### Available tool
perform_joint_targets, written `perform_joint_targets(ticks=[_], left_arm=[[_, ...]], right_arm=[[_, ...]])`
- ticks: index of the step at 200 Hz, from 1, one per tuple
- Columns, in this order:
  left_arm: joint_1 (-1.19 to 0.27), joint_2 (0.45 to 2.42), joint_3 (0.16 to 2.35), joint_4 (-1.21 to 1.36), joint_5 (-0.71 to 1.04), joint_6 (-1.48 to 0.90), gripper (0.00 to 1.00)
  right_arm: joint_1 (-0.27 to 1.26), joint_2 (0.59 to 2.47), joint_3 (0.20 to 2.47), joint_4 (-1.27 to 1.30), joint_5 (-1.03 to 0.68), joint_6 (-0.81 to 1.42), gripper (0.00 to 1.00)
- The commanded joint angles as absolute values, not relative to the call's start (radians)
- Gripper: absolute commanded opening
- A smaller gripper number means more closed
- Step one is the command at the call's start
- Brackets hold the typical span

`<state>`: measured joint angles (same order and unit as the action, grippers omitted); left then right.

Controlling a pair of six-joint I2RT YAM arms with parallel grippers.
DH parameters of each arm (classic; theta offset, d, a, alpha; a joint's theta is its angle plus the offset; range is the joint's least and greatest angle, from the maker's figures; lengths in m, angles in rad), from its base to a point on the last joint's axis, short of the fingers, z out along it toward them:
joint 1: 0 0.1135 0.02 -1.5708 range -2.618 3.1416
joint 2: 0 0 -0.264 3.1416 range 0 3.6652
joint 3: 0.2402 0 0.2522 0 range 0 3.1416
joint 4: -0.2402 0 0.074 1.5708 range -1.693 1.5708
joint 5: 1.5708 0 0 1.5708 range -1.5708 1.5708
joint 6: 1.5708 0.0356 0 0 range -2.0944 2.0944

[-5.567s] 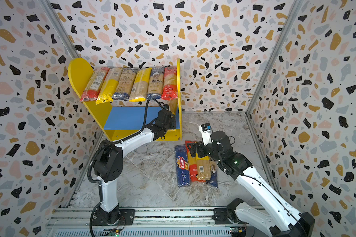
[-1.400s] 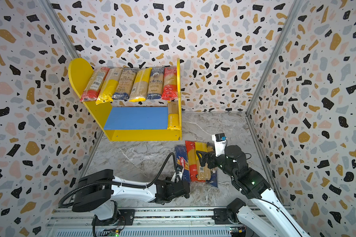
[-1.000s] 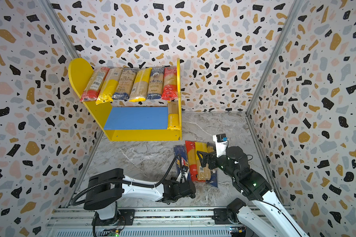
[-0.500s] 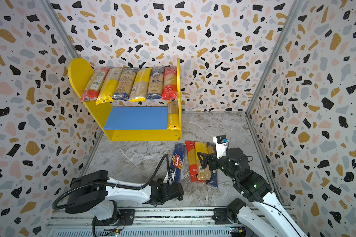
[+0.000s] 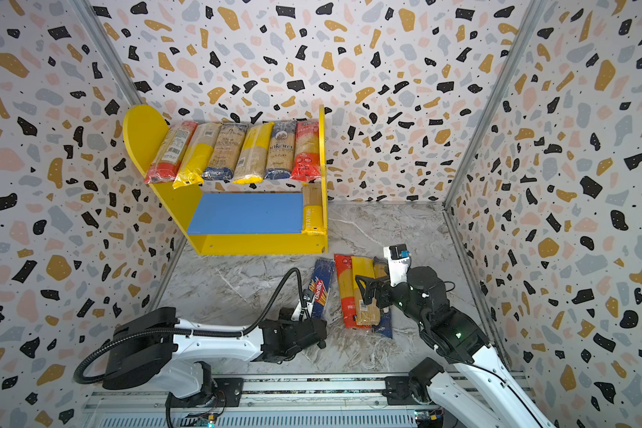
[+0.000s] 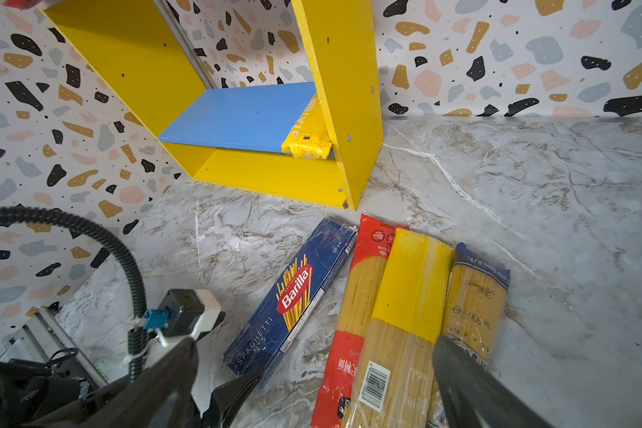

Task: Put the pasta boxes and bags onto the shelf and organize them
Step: 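Close the left gripper on the top end of the blue Barilla box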

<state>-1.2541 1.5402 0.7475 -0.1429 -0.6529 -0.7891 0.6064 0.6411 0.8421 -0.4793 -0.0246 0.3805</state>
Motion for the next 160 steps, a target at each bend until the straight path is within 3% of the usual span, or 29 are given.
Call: perform_joint_targets(ticks=[1,67,88,119,160], left_arm=[[-1.222,1.582,0.776,-0.078,-0.631,-0.734,0.99],[-1.204,1.756,0.825,-0.002,-0.543,-0.73,1.0],[-1.201,1.794,0.823,0.004,-0.524,-0.739,0.94],[-1.186,1.813,0.773,0.045,-0.488,-0.757,0.63],[-1.153,1.754,0.687,0.077,-0.475,-0.761,0.31]], right_arm=[[0.609,0.637,0.856,-0.484,-0.007,0.376,0.99],[0.609,0.667,0.858,-0.474,0.0,0.368,0.99],[0.609,0.68,0.859,-0.469,0.001,0.366,0.99],[0.61,0.7,0.863,-0.459,-0.001,0.361,0.99],[0.609,0.725,0.874,-0.447,-0.002,0.355,0.99]])
